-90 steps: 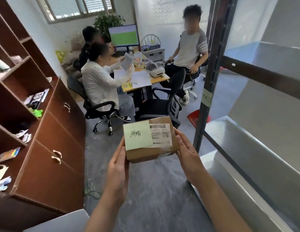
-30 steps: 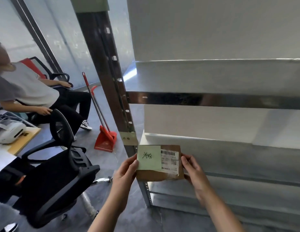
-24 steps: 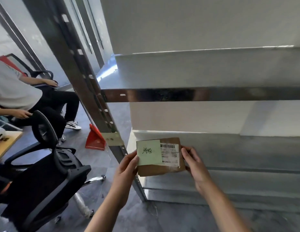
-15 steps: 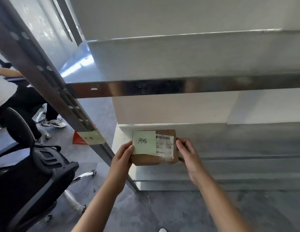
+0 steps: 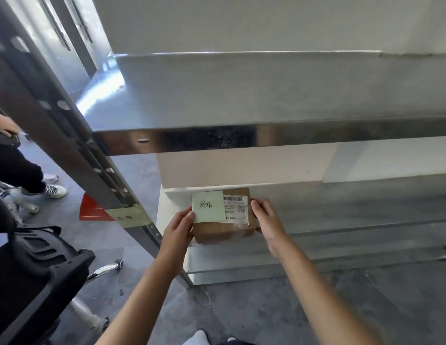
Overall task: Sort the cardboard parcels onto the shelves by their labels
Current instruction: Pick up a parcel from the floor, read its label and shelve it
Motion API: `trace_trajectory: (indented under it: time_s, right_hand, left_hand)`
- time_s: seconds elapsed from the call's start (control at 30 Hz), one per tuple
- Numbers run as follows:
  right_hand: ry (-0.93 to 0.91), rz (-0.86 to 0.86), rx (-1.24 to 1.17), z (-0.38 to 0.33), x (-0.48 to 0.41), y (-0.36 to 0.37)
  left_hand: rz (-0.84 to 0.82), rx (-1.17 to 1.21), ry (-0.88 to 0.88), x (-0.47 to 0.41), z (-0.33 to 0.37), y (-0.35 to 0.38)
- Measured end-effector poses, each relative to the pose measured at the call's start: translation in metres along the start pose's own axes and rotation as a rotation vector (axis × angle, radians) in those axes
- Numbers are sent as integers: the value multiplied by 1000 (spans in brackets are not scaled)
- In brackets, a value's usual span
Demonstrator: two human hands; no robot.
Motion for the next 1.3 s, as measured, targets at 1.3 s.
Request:
trace_trajectory:
  time_s: [1.3]
  right_hand:
    - [-17,182,381,8,-9,40]
  left_hand:
    - [75,-134,83,-42,19,-6]
Point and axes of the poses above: each hand's wrist, its own x-axis away from the middle knuckle, its own y-axis out of the palm, z = x × y, the point moved 1 cm from there along -x, towards the middle knuckle, and after that the axes turned 7 degrees about -y, right-handed, at the moved point
